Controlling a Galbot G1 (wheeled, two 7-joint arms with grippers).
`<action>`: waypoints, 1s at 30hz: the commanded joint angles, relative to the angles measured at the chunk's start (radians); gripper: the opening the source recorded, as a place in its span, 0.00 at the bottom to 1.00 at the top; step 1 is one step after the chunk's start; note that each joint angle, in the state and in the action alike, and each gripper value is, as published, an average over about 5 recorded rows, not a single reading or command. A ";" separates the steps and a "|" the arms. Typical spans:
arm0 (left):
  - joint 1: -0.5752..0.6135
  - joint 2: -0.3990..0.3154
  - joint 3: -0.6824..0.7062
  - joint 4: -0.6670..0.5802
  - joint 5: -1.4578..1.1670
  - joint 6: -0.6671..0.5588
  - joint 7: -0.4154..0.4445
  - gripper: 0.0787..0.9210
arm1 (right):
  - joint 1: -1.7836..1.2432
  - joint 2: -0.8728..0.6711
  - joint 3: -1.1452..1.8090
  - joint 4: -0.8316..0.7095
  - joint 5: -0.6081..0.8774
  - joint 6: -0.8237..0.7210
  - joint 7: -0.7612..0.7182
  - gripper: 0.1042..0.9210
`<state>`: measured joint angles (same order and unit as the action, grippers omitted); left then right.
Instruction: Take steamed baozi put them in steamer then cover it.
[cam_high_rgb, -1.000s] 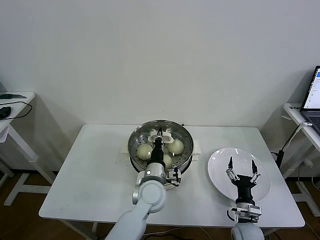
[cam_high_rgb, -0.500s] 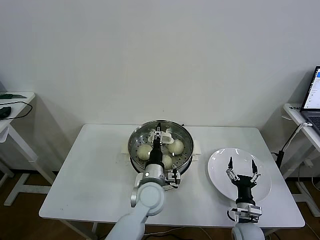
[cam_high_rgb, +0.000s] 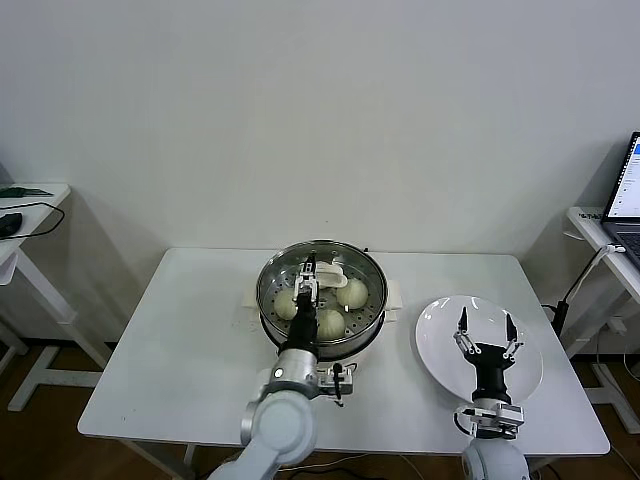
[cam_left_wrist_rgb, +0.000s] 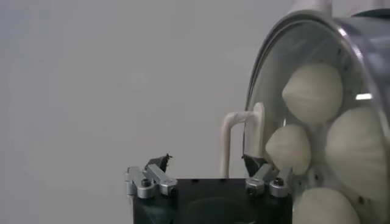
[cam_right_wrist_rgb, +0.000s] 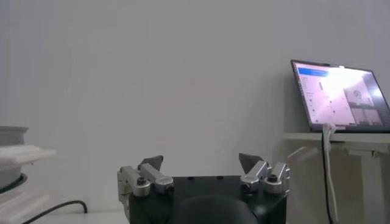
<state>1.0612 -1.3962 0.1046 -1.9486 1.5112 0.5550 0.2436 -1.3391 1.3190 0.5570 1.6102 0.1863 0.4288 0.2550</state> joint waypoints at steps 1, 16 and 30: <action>0.116 0.113 -0.099 -0.249 -0.281 -0.022 -0.084 0.88 | -0.015 -0.019 0.000 0.051 0.017 -0.090 0.025 0.88; 0.316 0.034 -0.723 -0.109 -1.358 -0.558 -0.345 0.88 | -0.087 -0.045 -0.018 0.141 0.165 -0.125 -0.043 0.88; 0.440 0.052 -0.818 -0.030 -1.496 -0.705 -0.194 0.88 | -0.125 -0.033 -0.041 0.150 0.155 -0.125 -0.030 0.88</action>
<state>1.3976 -1.3436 -0.5575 -2.0322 0.2562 0.0225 -0.0025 -1.4434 1.2878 0.5225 1.7459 0.3249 0.3159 0.2304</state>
